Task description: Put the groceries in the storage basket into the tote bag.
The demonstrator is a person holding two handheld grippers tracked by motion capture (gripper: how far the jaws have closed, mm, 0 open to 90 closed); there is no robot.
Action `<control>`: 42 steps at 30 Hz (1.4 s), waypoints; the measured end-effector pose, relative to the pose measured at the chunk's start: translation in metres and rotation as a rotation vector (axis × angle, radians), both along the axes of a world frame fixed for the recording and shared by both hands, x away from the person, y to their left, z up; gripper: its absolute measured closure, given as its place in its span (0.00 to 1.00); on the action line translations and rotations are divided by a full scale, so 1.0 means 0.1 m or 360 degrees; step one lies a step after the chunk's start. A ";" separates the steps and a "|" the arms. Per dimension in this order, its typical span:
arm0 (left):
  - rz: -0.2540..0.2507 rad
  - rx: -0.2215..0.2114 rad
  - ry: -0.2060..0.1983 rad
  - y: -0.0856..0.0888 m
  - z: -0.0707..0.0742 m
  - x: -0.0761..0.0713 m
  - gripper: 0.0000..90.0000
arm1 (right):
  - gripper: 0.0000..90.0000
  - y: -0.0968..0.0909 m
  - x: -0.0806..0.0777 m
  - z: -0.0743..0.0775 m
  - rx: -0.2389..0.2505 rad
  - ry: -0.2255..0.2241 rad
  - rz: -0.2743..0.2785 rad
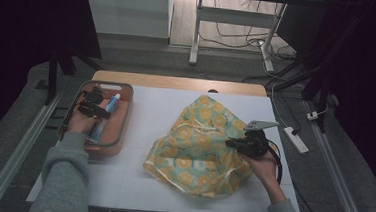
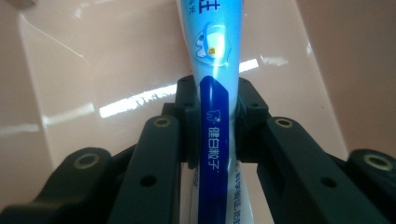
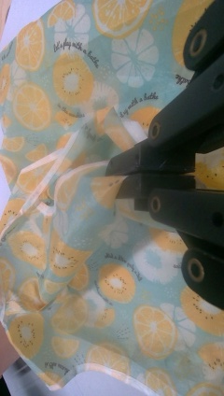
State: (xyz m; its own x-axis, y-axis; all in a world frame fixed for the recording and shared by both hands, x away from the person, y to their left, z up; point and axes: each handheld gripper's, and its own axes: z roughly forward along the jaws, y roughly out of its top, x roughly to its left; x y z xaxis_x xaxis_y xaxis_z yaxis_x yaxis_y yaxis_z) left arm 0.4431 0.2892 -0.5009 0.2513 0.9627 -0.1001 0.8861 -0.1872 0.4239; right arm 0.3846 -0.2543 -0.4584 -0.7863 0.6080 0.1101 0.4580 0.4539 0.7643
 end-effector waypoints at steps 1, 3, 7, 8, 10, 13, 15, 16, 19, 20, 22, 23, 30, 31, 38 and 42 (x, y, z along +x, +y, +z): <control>0.0002 -0.0032 -0.0026 0.01 0.02 -0.01 0.83 | 0.98 0.00 0.00 0.00 0.0000 0.0000 0.0000; 0.0005 -0.0110 -0.0087 0.05 0.08 -0.04 0.83 | 0.98 0.00 0.00 0.00 0.0001 -0.0001 0.0000; 0.0008 -0.0131 -0.0243 0.08 0.23 -0.13 0.83 | 0.98 0.00 -0.01 0.01 0.0003 -0.0007 0.0006; 0.0009 -0.0143 -0.0279 0.09 0.28 -0.15 0.83 | 0.98 0.01 -0.01 0.01 0.0001 -0.0007 0.0007; -0.0005 -0.0198 -0.0352 0.11 0.36 -0.20 0.83 | 0.98 0.01 -0.01 0.01 -0.0001 -0.0007 0.0008; -0.0026 -0.0316 -0.0440 0.14 0.45 -0.26 0.83 | 0.98 0.01 -0.02 0.02 0.0002 -0.0012 0.0008; -0.0040 -0.0391 -0.0480 0.16 0.50 -0.29 0.83 | 0.98 0.01 -0.02 0.02 0.0004 -0.0014 0.0007; -0.0050 -0.0419 -0.0498 0.16 0.52 -0.30 0.83 | 0.98 0.00 -0.02 0.02 0.0004 -0.0014 0.0006; -0.0090 -0.0421 -0.0569 0.13 0.58 -0.34 0.83 | 0.98 0.00 -0.02 0.02 0.0003 -0.0015 0.0005; -0.0102 -0.0434 -0.0585 0.11 0.59 -0.35 0.83 | 0.98 0.00 -0.02 0.03 0.0003 -0.0015 0.0006; -0.0129 -0.0475 -0.0616 0.09 0.62 -0.36 0.84 | 0.98 0.00 -0.02 0.03 0.0005 -0.0020 0.0005; -0.0142 -0.0493 -0.0625 0.07 0.64 -0.37 0.84 | 0.98 0.00 -0.02 0.04 0.0004 -0.0020 0.0007; -0.0264 -0.0630 -0.0700 0.00 0.77 -0.44 0.84 | 0.98 0.00 -0.02 0.03 0.0003 -0.0017 0.0008; -0.0277 -0.0637 -0.0711 -0.02 0.80 -0.46 0.84 | 0.98 0.00 -0.02 0.04 0.0005 -0.0019 0.0009; -0.0423 -0.0732 -0.0763 -0.20 0.96 -0.55 0.84 | 0.98 0.01 -0.03 0.04 0.0003 -0.0017 0.0013; -0.0530 -0.0828 -0.0772 -0.35 1.01 -0.57 0.84 | 0.98 0.02 -0.03 0.04 0.0002 -0.0021 0.0017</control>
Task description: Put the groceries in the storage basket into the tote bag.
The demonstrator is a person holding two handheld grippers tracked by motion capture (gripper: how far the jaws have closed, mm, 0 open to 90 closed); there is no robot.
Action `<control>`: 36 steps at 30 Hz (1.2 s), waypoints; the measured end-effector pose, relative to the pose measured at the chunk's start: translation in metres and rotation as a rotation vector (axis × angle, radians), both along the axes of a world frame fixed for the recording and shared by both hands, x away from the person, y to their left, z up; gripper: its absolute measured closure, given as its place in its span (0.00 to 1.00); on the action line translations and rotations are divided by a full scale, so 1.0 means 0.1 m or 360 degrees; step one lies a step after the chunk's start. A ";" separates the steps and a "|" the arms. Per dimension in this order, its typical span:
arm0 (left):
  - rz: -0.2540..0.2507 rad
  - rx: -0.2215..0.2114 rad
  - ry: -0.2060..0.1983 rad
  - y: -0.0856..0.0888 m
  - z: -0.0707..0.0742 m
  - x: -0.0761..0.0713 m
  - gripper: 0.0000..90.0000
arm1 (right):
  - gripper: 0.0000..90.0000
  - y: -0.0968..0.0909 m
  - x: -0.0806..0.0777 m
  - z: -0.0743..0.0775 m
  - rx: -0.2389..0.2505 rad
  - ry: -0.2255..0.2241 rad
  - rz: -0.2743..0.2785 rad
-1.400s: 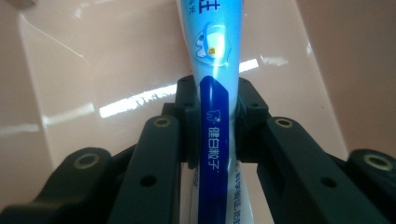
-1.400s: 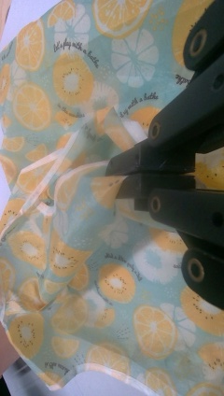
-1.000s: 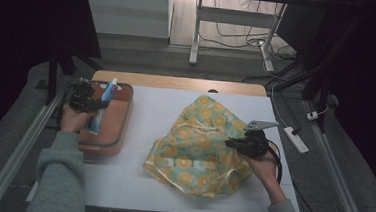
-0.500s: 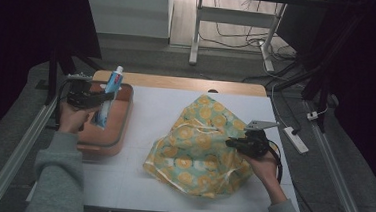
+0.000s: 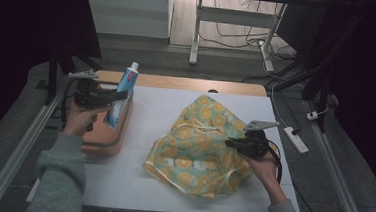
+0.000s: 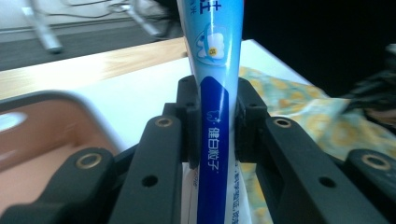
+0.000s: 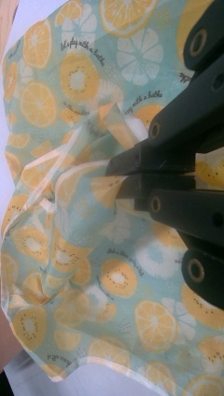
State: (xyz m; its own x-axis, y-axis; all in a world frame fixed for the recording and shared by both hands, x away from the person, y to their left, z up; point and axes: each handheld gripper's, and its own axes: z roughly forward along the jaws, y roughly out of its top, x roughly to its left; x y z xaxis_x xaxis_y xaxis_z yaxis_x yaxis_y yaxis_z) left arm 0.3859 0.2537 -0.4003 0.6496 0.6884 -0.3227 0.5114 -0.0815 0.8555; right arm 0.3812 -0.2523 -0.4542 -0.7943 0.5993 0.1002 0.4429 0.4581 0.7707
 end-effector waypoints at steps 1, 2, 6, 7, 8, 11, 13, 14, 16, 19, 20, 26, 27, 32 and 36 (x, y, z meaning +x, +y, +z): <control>-0.0026 -0.0015 -0.0003 -0.04 0.01 0.00 0.84 | 0.97 0.00 0.00 0.00 0.0000 0.0001 0.0001; -0.0057 -0.0030 -0.0003 -0.08 0.01 0.00 0.84 | 0.97 0.00 0.00 0.00 0.0001 0.0002 0.0002; -0.0164 -0.0042 -0.0011 -0.24 0.03 -0.02 0.84 | 0.97 0.00 0.00 0.00 0.0005 0.0004 -0.0002; -0.0196 -0.0054 -0.0012 -0.27 0.03 -0.02 0.84 | 0.97 0.00 0.00 0.00 0.0007 0.0004 -0.0002; -0.0222 -0.0068 -0.0013 -0.30 0.03 -0.02 0.84 | 0.97 0.00 0.00 0.00 0.0007 0.0004 0.0001; -0.0283 -0.0071 -0.0018 -0.41 0.05 -0.04 0.84 | 0.97 0.00 0.00 -0.01 0.0004 0.0008 0.0006; -0.0316 -0.0059 -0.0026 -0.48 0.06 -0.06 0.84 | 0.98 0.00 0.00 -0.01 0.0006 0.0007 0.0006; -0.0338 -0.0061 -0.0025 -0.52 0.07 -0.07 0.84 | 0.98 0.00 0.00 -0.01 0.0008 0.0006 0.0005; -0.0388 -0.0070 -0.0029 -0.59 0.08 -0.09 0.84 | 0.98 0.00 0.00 -0.01 0.0010 0.0007 0.0003; -0.0464 -0.0066 -0.0032 -0.71 0.09 -0.12 0.84 | 0.98 0.00 0.01 -0.01 0.0008 0.0010 0.0001; -0.0483 -0.0058 -0.0032 -0.75 0.10 -0.13 0.84 | 0.98 0.00 0.01 -0.01 0.0007 0.0012 0.0000; -0.0555 -0.0007 -0.0063 -1.01 0.08 -0.18 0.84 | 0.98 0.00 0.01 0.00 0.0010 0.0007 0.0001; -0.0574 -0.0002 -0.0063 -1.05 0.07 -0.18 0.84 | 0.98 0.00 0.01 0.00 0.0011 0.0008 0.0000; -0.0647 0.0080 -0.0073 -1.29 0.02 -0.20 0.84 | 0.98 0.00 0.01 0.01 0.0018 0.0001 0.0002; -0.0668 0.0140 -0.0091 -1.44 -0.02 -0.23 0.84 | 0.98 0.00 0.01 0.03 0.0036 0.0002 0.0000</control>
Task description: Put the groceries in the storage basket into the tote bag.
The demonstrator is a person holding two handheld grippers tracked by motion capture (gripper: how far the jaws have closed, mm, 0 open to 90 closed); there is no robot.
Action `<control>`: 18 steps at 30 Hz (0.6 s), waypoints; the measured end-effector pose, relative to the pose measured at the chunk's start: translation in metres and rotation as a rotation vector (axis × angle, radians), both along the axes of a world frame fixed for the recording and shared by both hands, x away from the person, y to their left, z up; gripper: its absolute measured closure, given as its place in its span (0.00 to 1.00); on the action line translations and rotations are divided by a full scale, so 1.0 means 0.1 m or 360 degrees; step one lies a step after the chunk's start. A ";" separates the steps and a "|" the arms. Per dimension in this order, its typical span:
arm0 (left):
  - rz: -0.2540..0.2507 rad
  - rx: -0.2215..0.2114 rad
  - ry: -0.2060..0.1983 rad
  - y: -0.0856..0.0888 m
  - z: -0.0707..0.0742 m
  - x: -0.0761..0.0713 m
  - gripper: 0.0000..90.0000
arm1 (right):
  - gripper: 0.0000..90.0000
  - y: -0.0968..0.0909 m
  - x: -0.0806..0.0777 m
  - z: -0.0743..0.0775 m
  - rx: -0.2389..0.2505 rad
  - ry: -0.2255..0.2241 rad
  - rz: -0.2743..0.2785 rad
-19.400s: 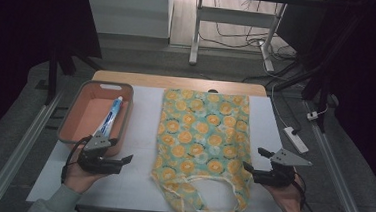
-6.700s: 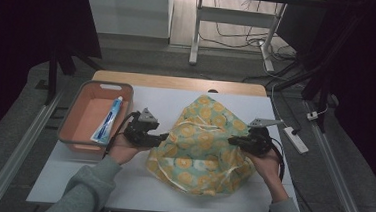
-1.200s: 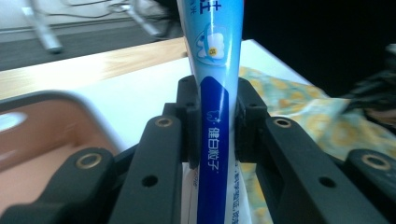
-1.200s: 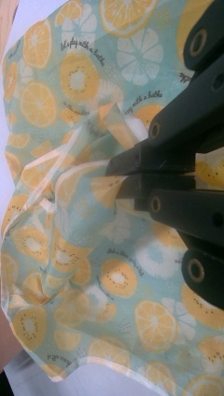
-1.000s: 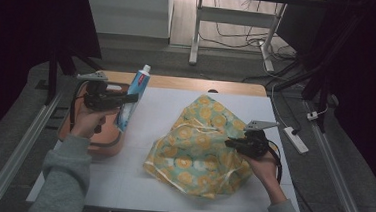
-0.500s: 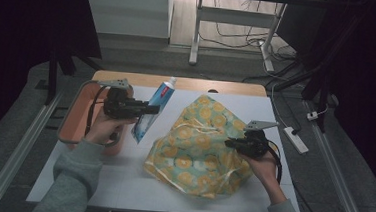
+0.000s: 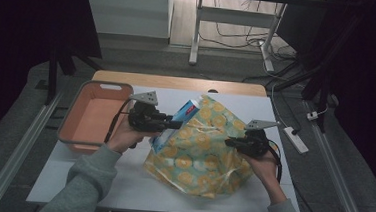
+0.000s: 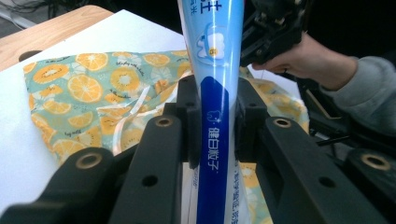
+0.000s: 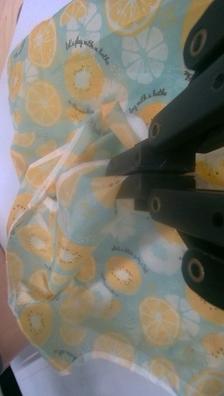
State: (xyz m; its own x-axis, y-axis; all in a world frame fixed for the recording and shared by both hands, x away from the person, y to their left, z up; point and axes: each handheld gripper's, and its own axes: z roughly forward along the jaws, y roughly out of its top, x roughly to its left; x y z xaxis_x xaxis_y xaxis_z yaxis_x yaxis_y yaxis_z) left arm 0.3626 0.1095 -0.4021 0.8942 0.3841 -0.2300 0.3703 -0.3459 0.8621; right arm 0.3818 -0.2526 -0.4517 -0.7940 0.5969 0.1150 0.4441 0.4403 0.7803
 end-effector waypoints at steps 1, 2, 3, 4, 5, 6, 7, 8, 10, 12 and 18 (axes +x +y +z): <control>-0.0007 0.0005 0.0002 -0.03 -0.01 -0.01 0.84 | 0.98 0.00 0.00 0.00 0.0004 -0.0002 0.0001; -0.0017 0.0010 0.0003 -0.07 -0.03 -0.01 0.84 | 0.98 -0.01 0.00 0.01 0.0007 -0.0002 0.0001; -0.0032 0.0021 0.0006 -0.10 -0.04 -0.02 0.84 | 0.98 -0.01 0.00 0.01 0.0012 -0.0003 0.0002; -0.0043 0.0036 0.0002 -0.14 -0.05 -0.02 0.84 | 0.98 -0.01 0.00 0.01 0.0016 -0.0004 0.0004; -0.0055 0.0048 0.0001 -0.18 -0.07 -0.02 0.84 | 0.98 -0.01 0.00 0.02 0.0020 -0.0002 0.0002; -0.0070 0.0063 0.0002 -0.22 -0.08 -0.02 0.84 | 0.98 -0.01 0.00 0.02 0.0024 -0.0001 0.0003; -0.0078 0.0072 -0.0003 -0.26 -0.10 -0.02 0.84 | 0.98 -0.01 0.00 0.02 0.0028 -0.0001 0.0002; -0.0088 0.0086 -0.0004 -0.29 -0.11 -0.02 0.84 | 0.98 -0.01 0.00 0.03 0.0030 -0.0003 0.0002; -0.0111 0.0104 -0.0003 -0.36 -0.14 -0.03 0.84 | 0.98 -0.01 0.00 0.03 0.0033 -0.0004 0.0004; -0.0140 0.0124 -0.0006 -0.43 -0.17 -0.05 0.84 | 0.98 -0.01 0.00 0.04 0.0036 -0.0004 0.0000; -0.0198 0.0235 -0.0032 -0.58 -0.27 -0.09 0.84 | 0.98 -0.04 0.00 0.06 0.0065 -0.0011 -0.0011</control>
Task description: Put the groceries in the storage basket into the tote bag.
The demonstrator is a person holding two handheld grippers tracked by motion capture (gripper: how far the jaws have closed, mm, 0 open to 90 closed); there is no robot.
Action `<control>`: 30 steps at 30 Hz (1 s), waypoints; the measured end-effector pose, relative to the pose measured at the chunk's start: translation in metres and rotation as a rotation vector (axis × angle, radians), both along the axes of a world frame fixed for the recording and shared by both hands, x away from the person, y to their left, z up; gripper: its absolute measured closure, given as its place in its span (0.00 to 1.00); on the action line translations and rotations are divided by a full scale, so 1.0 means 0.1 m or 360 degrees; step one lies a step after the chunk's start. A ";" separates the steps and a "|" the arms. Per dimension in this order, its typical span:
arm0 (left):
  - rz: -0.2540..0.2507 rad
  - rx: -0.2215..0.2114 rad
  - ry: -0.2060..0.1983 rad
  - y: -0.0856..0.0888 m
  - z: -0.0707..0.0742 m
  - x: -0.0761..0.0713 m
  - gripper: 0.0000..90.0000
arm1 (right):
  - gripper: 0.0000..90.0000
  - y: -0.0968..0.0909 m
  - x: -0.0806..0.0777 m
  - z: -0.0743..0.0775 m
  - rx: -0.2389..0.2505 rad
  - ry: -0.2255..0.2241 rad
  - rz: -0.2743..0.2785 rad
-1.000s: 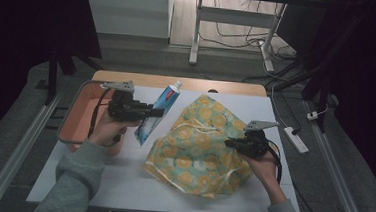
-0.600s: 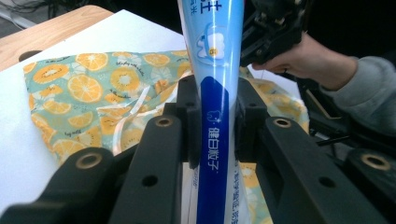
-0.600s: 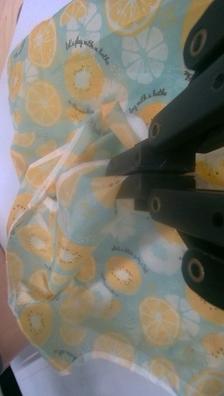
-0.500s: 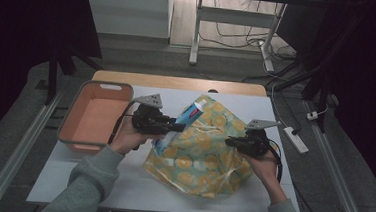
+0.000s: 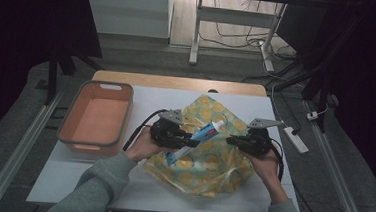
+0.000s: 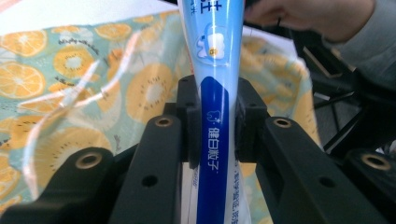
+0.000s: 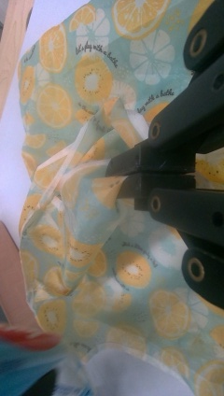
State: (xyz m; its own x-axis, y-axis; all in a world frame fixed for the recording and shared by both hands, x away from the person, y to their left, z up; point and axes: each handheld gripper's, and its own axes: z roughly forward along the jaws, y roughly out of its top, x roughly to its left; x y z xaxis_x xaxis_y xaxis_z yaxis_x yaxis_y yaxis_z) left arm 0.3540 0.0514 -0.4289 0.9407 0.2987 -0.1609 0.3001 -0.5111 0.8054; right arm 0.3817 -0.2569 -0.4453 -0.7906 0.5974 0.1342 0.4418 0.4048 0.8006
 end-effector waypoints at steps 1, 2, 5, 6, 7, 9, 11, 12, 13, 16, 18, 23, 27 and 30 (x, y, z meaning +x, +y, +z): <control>-0.0005 0.0021 -0.0001 -0.02 -0.02 0.00 0.84 | 0.98 -0.01 0.00 0.00 0.0005 -0.0002 -0.0003; -0.0015 0.0044 -0.0006 -0.04 -0.05 0.00 0.84 | 0.98 -0.01 0.00 0.01 0.0010 0.0002 -0.0007; -0.0040 0.0128 -0.0026 -0.11 -0.12 -0.02 0.84 | 0.98 -0.02 0.00 0.02 0.0027 -0.0004 -0.0009; -0.0046 0.0158 -0.0037 -0.14 -0.14 -0.03 0.84 | 0.98 -0.03 0.00 0.03 0.0027 -0.0005 -0.0011; -0.0044 0.0183 -0.0046 -0.17 -0.16 -0.04 0.84 | 0.98 -0.03 0.00 0.03 0.0033 -0.0009 -0.0014; -0.0042 0.0210 -0.0046 -0.20 -0.18 -0.04 0.84 | 0.98 -0.04 0.00 0.03 0.0047 -0.0013 -0.0029; -0.0045 0.0220 -0.0037 -0.22 -0.21 -0.05 0.84 | 0.98 -0.05 -0.01 0.04 0.0053 -0.0023 -0.0038; -0.0048 0.0234 -0.0041 -0.23 -0.22 -0.05 0.84 | 0.98 -0.05 -0.01 0.05 0.0058 -0.0026 -0.0037; -0.0047 0.0245 -0.0041 -0.23 -0.24 -0.05 0.84 | 0.98 -0.05 -0.01 0.05 0.0070 -0.0027 -0.0042; -0.0063 0.0288 -0.0044 -0.26 -0.28 -0.05 0.84 | 0.98 -0.06 -0.01 0.06 0.0080 -0.0032 -0.0046; -0.0076 0.0323 -0.0051 -0.29 -0.30 -0.06 0.84 | 0.98 -0.07 -0.01 0.06 0.0090 -0.0032 -0.0050; -0.0093 0.0394 -0.0072 -0.33 -0.33 -0.08 0.84 | 0.98 -0.07 -0.02 0.07 0.0095 -0.0043 -0.0051; -0.0094 0.0451 -0.0084 -0.37 -0.37 -0.10 0.84 | 0.98 -0.07 -0.03 0.09 0.0104 -0.0060 -0.0054; -0.0089 0.0491 -0.0088 -0.41 -0.40 -0.10 0.84 | 0.98 -0.06 -0.04 0.10 0.0115 -0.0065 -0.0050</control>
